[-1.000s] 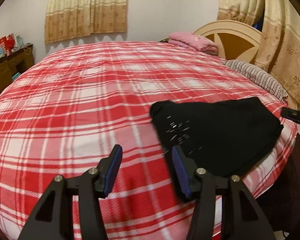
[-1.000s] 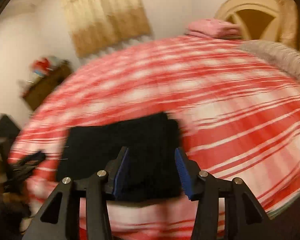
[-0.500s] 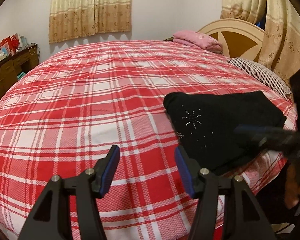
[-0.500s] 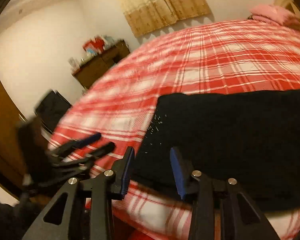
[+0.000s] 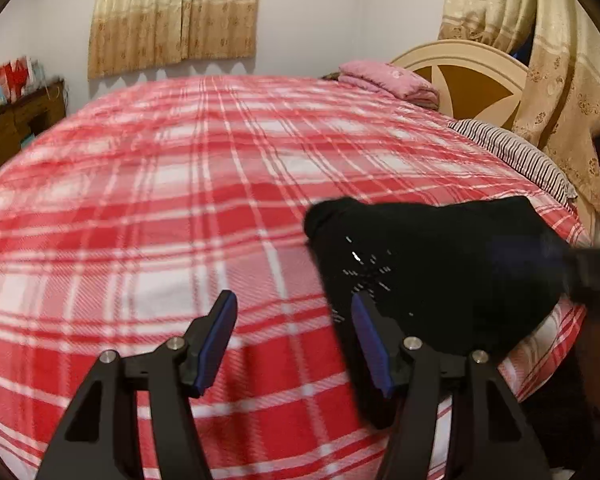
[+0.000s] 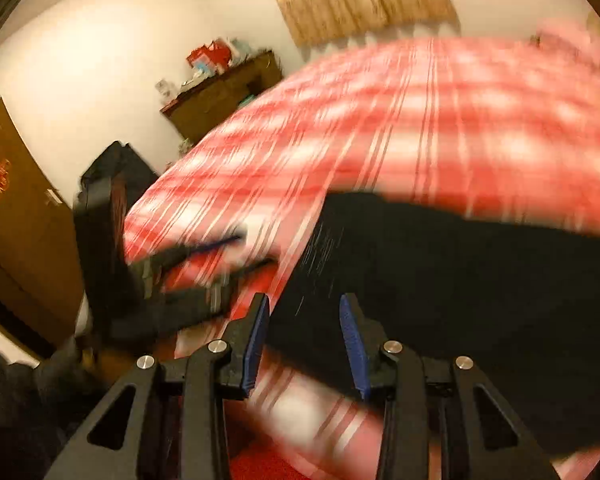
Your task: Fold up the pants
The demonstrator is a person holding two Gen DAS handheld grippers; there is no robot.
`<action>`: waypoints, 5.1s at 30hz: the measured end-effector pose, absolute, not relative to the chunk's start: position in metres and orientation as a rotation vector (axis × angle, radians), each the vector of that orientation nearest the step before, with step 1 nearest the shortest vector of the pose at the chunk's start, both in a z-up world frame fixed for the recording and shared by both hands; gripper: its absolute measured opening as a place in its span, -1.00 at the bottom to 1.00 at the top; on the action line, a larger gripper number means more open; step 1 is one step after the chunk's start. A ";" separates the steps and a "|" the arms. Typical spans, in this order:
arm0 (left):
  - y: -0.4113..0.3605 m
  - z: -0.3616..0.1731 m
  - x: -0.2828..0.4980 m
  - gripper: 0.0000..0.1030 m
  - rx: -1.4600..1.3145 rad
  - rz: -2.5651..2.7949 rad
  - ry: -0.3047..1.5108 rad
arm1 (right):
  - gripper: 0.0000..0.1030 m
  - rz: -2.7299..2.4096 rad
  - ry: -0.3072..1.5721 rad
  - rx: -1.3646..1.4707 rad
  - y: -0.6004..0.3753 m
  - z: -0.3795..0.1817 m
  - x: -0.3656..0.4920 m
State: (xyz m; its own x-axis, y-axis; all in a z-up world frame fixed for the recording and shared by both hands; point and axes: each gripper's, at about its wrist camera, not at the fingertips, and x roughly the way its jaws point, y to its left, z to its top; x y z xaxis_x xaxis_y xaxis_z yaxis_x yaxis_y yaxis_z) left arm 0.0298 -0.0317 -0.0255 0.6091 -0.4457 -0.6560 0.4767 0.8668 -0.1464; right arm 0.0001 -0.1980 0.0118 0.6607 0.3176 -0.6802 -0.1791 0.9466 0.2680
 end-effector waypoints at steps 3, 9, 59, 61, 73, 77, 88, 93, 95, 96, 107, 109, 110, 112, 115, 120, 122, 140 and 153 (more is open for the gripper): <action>-0.041 -0.042 0.028 0.21 0.039 -0.522 0.809 | -0.24 0.286 0.870 0.072 -0.188 0.007 0.049; -0.049 -0.046 0.020 0.26 -0.008 -0.542 0.801 | -0.24 0.266 1.026 -0.175 -0.166 -0.035 0.111; -0.065 -0.041 0.028 0.34 -0.025 -0.555 0.836 | 0.58 -0.343 0.746 0.262 -0.323 -0.015 -0.094; -0.070 -0.041 0.026 0.34 -0.024 -0.564 0.846 | 0.57 -0.290 0.746 0.317 -0.318 -0.020 -0.097; -0.089 -0.042 0.024 0.55 0.010 -0.549 0.889 | 0.54 -0.291 0.696 0.467 -0.328 -0.024 -0.092; -0.093 -0.042 0.021 0.36 0.036 -0.521 0.890 | 0.19 -0.378 0.692 0.492 -0.332 -0.024 -0.093; -0.097 -0.036 0.018 -0.53 0.012 -0.518 0.903 | -0.26 -0.504 0.735 0.212 -0.298 -0.026 -0.083; -0.097 -0.030 0.011 -0.59 0.035 -0.504 0.862 | -0.30 -0.546 0.718 0.030 -0.269 -0.020 -0.084; -0.094 -0.029 0.012 -0.60 0.015 -0.505 0.862 | -0.30 -0.548 0.709 0.017 -0.267 -0.019 -0.086; -0.092 -0.028 0.012 -0.60 0.002 -0.510 0.862 | -0.30 -0.547 0.710 0.024 -0.267 -0.019 -0.085; -0.076 -0.008 0.014 -0.60 -0.067 -0.552 0.807 | -0.32 -0.477 0.669 0.102 -0.263 0.005 -0.092; -0.072 -0.004 0.015 -0.60 -0.064 -0.544 0.791 | -0.32 -0.457 0.661 0.095 -0.255 0.010 -0.091; -0.071 -0.002 0.015 -0.61 -0.067 -0.542 0.788 | -0.32 -0.447 0.655 0.089 -0.250 0.013 -0.091; -0.064 0.000 0.017 -0.63 -0.083 -0.538 0.790 | -0.32 -0.429 0.646 0.087 -0.244 0.018 -0.090; -0.051 0.004 0.017 -0.66 -0.095 -0.529 0.778 | -0.32 -0.393 0.633 0.070 -0.231 0.027 -0.086; -0.023 0.008 0.022 -0.69 -0.132 -0.491 0.759 | -0.32 -0.314 0.616 0.018 -0.200 0.039 -0.070; -0.012 0.008 0.025 -0.69 -0.144 -0.468 0.758 | -0.32 -0.286 0.612 0.002 -0.188 0.041 -0.062; 0.058 -0.030 0.026 -0.61 -0.183 -0.403 0.857 | -0.33 -0.218 0.759 0.101 -0.176 -0.017 -0.048; 0.065 -0.007 0.037 0.50 -0.114 -0.407 0.803 | -0.32 -0.197 0.791 0.172 -0.196 -0.042 -0.051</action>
